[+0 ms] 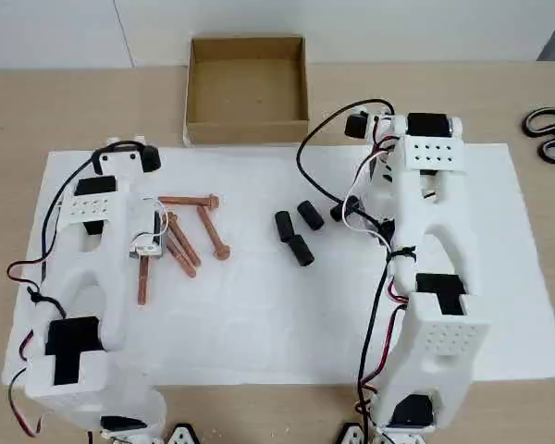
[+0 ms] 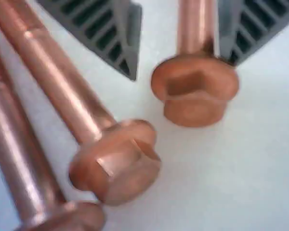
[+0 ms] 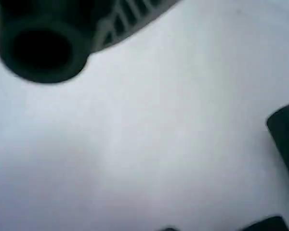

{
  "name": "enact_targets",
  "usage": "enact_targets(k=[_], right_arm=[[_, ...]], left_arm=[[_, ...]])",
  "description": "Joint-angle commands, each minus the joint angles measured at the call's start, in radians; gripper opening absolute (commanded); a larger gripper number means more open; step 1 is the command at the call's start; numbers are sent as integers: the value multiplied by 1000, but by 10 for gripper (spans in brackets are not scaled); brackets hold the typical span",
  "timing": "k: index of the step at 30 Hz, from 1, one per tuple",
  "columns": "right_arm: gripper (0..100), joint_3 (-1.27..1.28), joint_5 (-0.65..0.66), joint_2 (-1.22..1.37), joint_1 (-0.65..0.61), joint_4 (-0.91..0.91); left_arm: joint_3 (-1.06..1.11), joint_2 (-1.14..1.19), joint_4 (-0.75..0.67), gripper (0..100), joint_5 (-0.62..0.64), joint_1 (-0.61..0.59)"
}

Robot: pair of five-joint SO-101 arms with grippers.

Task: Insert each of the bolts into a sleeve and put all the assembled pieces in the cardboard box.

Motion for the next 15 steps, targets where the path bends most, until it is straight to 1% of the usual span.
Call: enact_targets(k=[1,5,15], right_arm=[[5,-5,6,-62,7,15],[5,-5,6,-62,7,15],[5,-5,6,-62,7,15]], left_arm=[[8,-40,-40,108,-3,-8],[35,-40,-55,108,-3,-9],[99,-40,-149,107,2,-9]])
